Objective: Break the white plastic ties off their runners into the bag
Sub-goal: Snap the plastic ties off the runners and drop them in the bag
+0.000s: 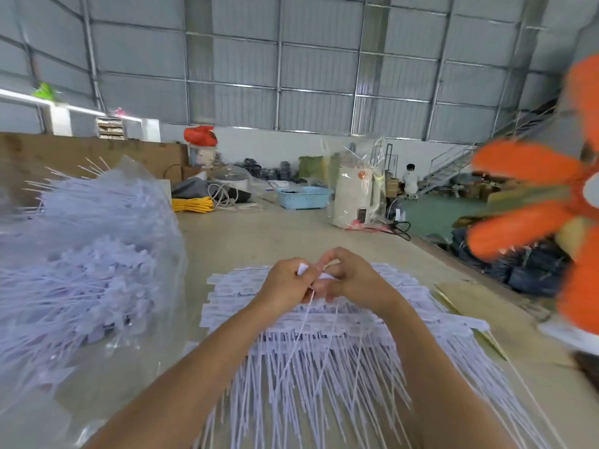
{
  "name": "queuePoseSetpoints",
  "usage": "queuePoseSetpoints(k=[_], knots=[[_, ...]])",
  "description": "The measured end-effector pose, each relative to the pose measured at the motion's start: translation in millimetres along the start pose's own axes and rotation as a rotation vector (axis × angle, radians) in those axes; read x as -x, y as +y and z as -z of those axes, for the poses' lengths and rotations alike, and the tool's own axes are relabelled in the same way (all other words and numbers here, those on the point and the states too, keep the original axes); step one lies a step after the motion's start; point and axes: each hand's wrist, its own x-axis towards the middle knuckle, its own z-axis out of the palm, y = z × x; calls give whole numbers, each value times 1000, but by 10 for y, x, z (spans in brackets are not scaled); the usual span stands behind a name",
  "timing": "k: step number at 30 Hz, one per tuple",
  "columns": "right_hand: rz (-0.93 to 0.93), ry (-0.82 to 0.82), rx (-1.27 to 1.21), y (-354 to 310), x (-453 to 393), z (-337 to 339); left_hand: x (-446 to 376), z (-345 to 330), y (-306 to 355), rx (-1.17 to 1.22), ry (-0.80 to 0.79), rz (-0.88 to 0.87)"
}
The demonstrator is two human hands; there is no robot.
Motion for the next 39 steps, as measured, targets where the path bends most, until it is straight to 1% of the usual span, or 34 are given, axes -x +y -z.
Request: queuePoseSetpoints(k=[2, 4, 5, 8, 12, 17, 20, 23, 24, 25, 26, 27, 29, 30, 31, 33, 35, 36, 37, 39], knots=[[-19, 20, 22, 71, 5, 11, 0, -28, -56, 50, 94, -25], [-28, 4, 73, 110, 12, 17, 15, -46, -91, 188, 83, 27], [-31, -19, 111, 110, 9, 10, 23, -56, -109, 216, 74, 42], [-5, -67, 173, 75, 5, -42, 27, -65, -149, 179, 110, 31], [111, -7, 194, 73, -15, -63, 35, -33, -181, 152, 99, -7], [141, -7, 171, 87, -23, -101, 7, -9, -143, 92, 130, -10], [159, -19, 138, 81, -8, -80, 2, 44, -93, 60, 93, 8], [161, -35, 175, 96, -20, -109, 26, 93, -21, 29, 18, 77], [148, -22, 222, 120, -24, -83, 33, 148, 20, 51, -17, 120], [126, 11, 292, 153, -13, -16, 37, 238, 71, 126, -61, 173], [97, 59, 353, 185, 23, 82, 37, 360, 126, 251, -104, 217], [80, 121, 362, 200, 76, 192, 16, 505, 163, 389, -120, 228], [142, 272, 234, 156, 163, 368, -30, 705, 144, 588, -64, 183], [192, 321, 169, 98, 180, 407, -28, 712, 97, 622, -24, 159], [223, 323, 143, 24, 168, 403, -20, 643, 27, 613, 8, 141], [239, 210, 199, -124, 128, 303, -11, 379, -91, 553, 30, 141], [256, 73, 286, -203, 92, 161, 0, 139, -101, 550, 14, 165], [257, 21, 292, -220, 81, 109, 3, 60, -66, 555, -3, 165], [241, -19, 259, -224, 76, 74, 1, 2, -25, 533, -26, 142], [189, -60, 155, -205, 58, 12, 29, -80, 40, 410, -60, 61]])
